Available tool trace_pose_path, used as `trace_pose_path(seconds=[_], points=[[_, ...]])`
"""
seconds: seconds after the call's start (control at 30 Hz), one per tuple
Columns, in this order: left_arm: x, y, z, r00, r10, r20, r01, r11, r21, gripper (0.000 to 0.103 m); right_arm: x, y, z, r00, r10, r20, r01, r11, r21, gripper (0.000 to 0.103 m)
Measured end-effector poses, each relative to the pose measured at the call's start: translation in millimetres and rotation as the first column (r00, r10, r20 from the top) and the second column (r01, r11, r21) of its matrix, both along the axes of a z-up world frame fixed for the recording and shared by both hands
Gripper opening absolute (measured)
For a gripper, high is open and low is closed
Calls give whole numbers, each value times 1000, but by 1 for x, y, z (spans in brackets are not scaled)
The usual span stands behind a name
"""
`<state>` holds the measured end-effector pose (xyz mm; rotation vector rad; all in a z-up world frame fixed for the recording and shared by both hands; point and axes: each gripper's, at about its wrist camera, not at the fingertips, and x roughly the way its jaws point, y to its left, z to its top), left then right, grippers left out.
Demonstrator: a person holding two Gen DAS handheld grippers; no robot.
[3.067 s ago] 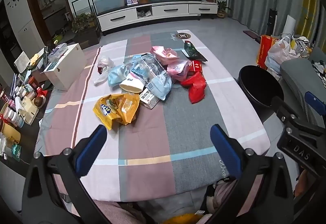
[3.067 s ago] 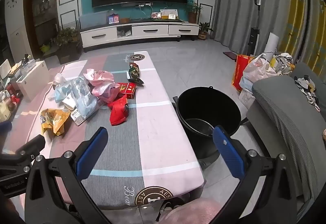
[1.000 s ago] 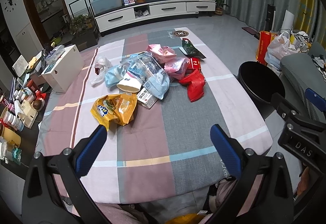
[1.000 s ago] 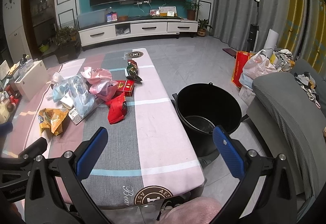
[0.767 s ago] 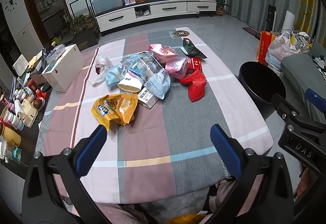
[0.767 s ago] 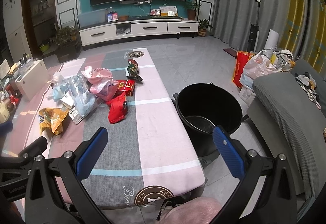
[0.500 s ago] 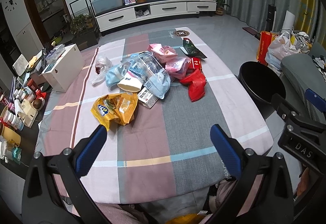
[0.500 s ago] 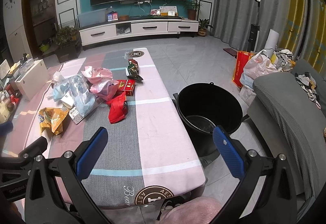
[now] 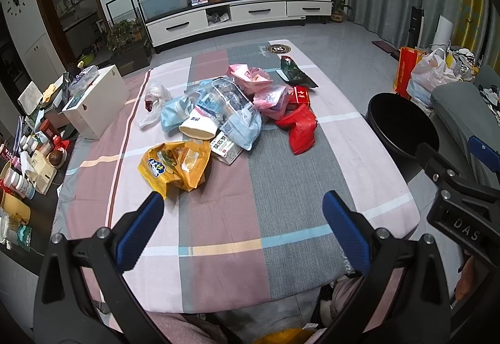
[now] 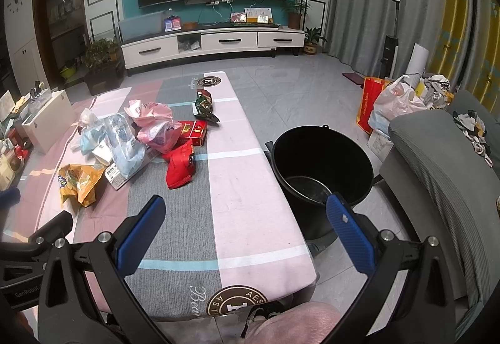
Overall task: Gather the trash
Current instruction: 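Grasp the clear plastic bag with the left tool while the right tool grasps the red bag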
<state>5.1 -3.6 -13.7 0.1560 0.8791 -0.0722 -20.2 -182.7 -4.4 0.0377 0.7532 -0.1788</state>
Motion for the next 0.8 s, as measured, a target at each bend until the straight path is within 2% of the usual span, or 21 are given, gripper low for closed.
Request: trace_pose_path(seconds=[0.1, 0.27, 0.37, 0.43, 0.47, 0.53, 0.6, 0.67, 0.73, 0.8], points=[[3, 4, -2, 1000, -4, -5, 4, 1000, -28, 101, 0, 0, 0, 1000, 2, 2, -2, 1000, 2, 100], [12, 34, -15, 997, -62, 37, 68, 975, -213, 101, 4, -2, -21, 996, 92, 21, -94, 989, 118, 100], [28, 68, -35, 998, -50, 39, 61, 940, -336, 101, 15, 2, -50, 985, 174, -6, -170, 969, 179, 100], [39, 95, -50, 998, -39, 44, 54, 905, -423, 101, 27, 6, -67, 976, 218, -22, -209, 956, 206, 100], [45, 109, -58, 999, -20, 38, 35, 895, -444, 101, 34, 7, -73, 972, 235, -30, -223, 951, 215, 100], [59, 130, -70, 1000, 5, 21, 5, 891, -455, 101, 47, 13, -81, 962, 269, -43, -252, 939, 234, 100], [72, 141, -75, 1000, 6, 12, 0, 891, -454, 101, 68, 22, -86, 946, 322, -46, -301, 920, 251, 100], [90, 145, -72, 1000, -4, 10, 9, 894, -448, 101, 90, 26, -89, 940, 337, -62, -314, 918, 241, 100], [103, 139, -62, 999, -39, 30, 48, 892, -449, 101, 118, 29, -96, 935, 345, -83, -320, 921, 223, 100], [118, 126, -51, 993, -103, 54, 116, 874, -471, 101, 138, 31, -103, 928, 356, -112, -324, 918, 230, 100]])
